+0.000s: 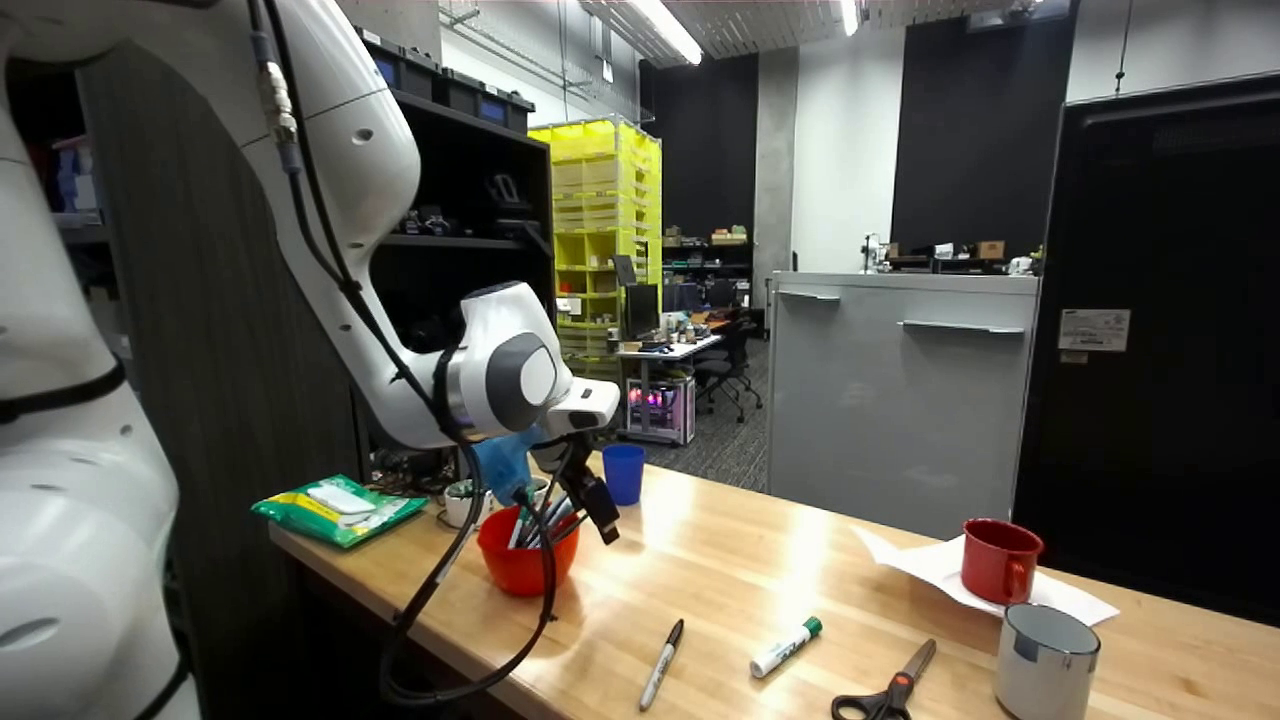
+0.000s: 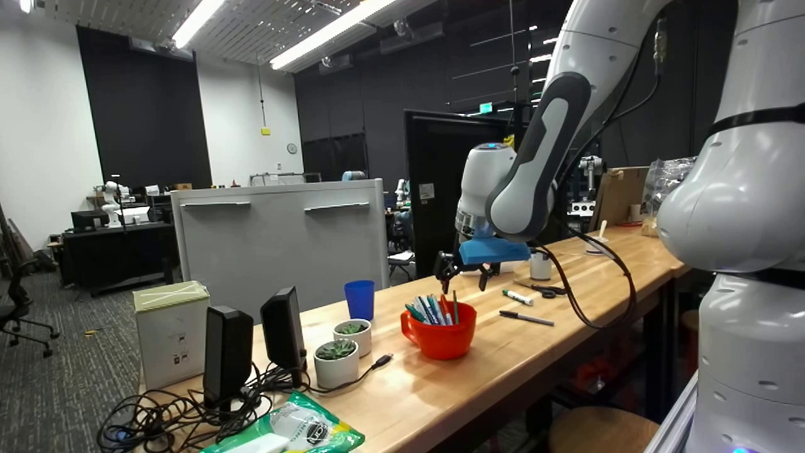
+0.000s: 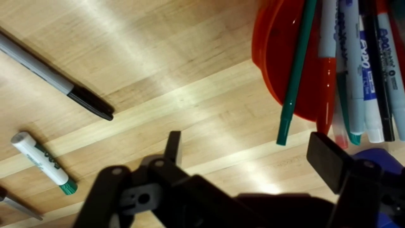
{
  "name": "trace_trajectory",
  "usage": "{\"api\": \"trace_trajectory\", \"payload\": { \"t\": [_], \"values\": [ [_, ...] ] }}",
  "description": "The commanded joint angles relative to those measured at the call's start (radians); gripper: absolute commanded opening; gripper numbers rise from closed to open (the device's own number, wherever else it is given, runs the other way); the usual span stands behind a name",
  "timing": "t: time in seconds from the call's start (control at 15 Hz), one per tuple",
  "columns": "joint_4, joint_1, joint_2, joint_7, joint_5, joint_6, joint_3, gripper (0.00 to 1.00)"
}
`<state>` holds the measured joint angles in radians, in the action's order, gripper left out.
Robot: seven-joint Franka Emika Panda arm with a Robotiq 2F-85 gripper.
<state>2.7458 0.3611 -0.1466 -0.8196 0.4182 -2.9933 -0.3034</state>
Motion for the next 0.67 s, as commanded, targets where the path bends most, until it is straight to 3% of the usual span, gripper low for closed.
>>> {"api": "trace_trajectory", "payload": {
  "t": [0.0,0.6],
  "values": [
    [-0.005,0.033,0.008,-0.079,0.058,0.016,-0.034,1.00],
    [-0.025,0.065,0.038,-0.196,0.173,0.022,-0.041,1.00]
  ]
}}
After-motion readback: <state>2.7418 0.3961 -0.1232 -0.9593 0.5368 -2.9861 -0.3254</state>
